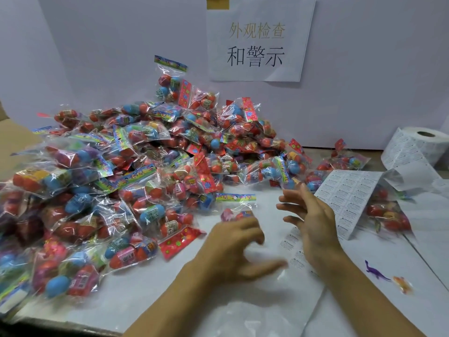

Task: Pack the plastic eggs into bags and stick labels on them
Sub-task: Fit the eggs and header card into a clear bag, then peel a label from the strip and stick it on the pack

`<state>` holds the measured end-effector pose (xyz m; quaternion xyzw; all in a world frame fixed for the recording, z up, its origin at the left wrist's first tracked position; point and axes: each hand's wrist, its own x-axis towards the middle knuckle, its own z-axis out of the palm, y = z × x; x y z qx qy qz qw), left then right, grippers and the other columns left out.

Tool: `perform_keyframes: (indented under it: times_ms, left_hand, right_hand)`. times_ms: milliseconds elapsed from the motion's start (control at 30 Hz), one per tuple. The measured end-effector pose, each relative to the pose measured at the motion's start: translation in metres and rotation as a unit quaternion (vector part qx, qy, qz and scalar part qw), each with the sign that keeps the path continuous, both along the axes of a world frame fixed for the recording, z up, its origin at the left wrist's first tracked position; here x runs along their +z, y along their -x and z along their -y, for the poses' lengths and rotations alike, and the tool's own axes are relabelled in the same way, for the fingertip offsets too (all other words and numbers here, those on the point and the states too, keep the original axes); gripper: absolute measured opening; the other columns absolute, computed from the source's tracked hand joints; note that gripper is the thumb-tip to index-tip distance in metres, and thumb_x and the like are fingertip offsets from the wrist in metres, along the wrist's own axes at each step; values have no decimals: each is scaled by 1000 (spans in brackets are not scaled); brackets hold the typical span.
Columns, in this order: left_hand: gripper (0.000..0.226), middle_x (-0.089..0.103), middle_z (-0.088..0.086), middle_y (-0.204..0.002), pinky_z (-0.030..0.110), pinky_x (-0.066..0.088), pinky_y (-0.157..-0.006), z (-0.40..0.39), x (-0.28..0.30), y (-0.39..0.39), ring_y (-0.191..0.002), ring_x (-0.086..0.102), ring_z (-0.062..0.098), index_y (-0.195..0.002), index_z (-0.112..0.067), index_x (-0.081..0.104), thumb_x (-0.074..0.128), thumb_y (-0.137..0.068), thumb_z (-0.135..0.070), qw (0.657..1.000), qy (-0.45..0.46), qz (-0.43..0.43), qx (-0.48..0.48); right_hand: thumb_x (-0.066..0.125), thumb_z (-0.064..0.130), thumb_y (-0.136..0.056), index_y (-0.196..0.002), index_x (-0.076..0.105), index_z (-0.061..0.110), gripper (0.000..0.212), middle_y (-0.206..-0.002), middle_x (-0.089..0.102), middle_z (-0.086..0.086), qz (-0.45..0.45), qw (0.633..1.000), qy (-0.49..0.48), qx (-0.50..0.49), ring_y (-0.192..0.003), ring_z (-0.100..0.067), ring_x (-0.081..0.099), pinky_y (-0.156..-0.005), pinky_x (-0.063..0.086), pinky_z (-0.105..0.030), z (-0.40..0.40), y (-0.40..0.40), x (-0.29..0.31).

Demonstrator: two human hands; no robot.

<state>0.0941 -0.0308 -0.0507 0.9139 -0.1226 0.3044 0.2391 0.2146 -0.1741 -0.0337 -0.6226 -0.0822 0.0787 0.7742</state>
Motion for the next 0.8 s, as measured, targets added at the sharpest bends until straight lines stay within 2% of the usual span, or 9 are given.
perform_keyframes:
  times_ms: [100, 200, 333, 433, 500, 567, 633, 700, 800]
  left_hand:
    - [68, 54, -12, -85, 30, 37, -61, 11, -4, -1, -72, 51, 14, -85, -24, 67, 65, -65, -89, 981, -135, -133, 39]
    - [68, 55, -12, -91, 28, 36, -64, 10, -3, -3, -76, 51, 14, -92, -25, 67, 62, -68, -89, 977, -137, -155, 54]
    - [45, 52, -18, -87, 26, 39, -64, 2, 0, -2, -76, 47, 4, -86, -31, 54, 76, -70, -67, 974, 24, -224, 20]
    - [37, 58, -17, -86, 21, 45, -69, -7, 5, 2, -77, 55, 3, -89, -32, 55, 88, -72, -37, 942, 201, -268, -31]
    - [45, 65, -2, -104, 29, 55, -81, -13, 10, 4, -93, 65, 11, -95, -33, 52, 89, -75, -16, 900, 317, -288, -80]
    - [56, 58, 22, -127, 37, 58, -86, -14, 18, 7, -106, 66, 19, -107, -31, 46, 84, -78, -1, 852, 406, -307, -125]
    - [67, 51, 31, -136, 39, 58, -86, -14, 21, 8, -108, 65, 27, -123, -26, 42, 77, -78, 8, 807, 476, -317, -145]
    - [74, 55, 30, -138, 43, 56, -87, -15, 23, 8, -106, 65, 34, -133, -24, 43, 70, -75, 12, 778, 524, -316, -144]
    - [63, 65, 15, -128, 33, 56, -79, -17, 26, 4, -97, 68, 21, -126, -21, 55, 59, -69, 6, 789, 513, -310, -133]
  right_hand:
    - [47, 39, -105, -94, 75, 12, 40, -88, 78, -4, -1, 1000, 24, -5, -84, -18, 76, -66, 52, -30, 2, -2, -1]
    - [47, 38, -105, -89, 76, 13, 41, -84, 78, -5, 0, 1000, 14, -13, -79, -17, 75, -65, 50, -30, 4, -2, 1]
    - [48, 37, -105, -83, 76, 17, 41, -82, 77, -4, 8, 1000, 13, -19, -76, -15, 74, -65, 50, -30, 5, -2, 4]
    - [49, 33, -105, -87, 76, 13, 38, -84, 78, -5, 22, 1000, 21, -7, -80, -15, 75, -69, 51, -32, 8, -4, 5]
    - [50, 28, -105, -91, 76, 12, 34, -88, 78, -5, 36, 998, 43, 27, -87, -16, 75, -75, 53, -34, 9, -5, 6]
    - [52, 19, -102, -91, 78, 16, 29, -91, 79, -2, 58, 992, 86, 73, -92, -13, 74, -80, 51, -34, 8, -4, 4]
    - [55, 9, -98, -91, 78, 19, 26, -92, 79, 1, 85, 983, 123, 105, -94, -11, 73, -80, 51, -29, 6, 0, 1]
    - [59, 0, -94, -90, 76, 23, 29, -91, 79, 4, 113, 976, 145, 116, -94, -11, 73, -81, 53, -23, 4, 3, -2]
    - [63, -5, -89, -88, 73, 28, 34, -91, 77, 11, 163, 963, 183, 110, -90, -7, 71, -81, 54, -22, 4, 5, -4]
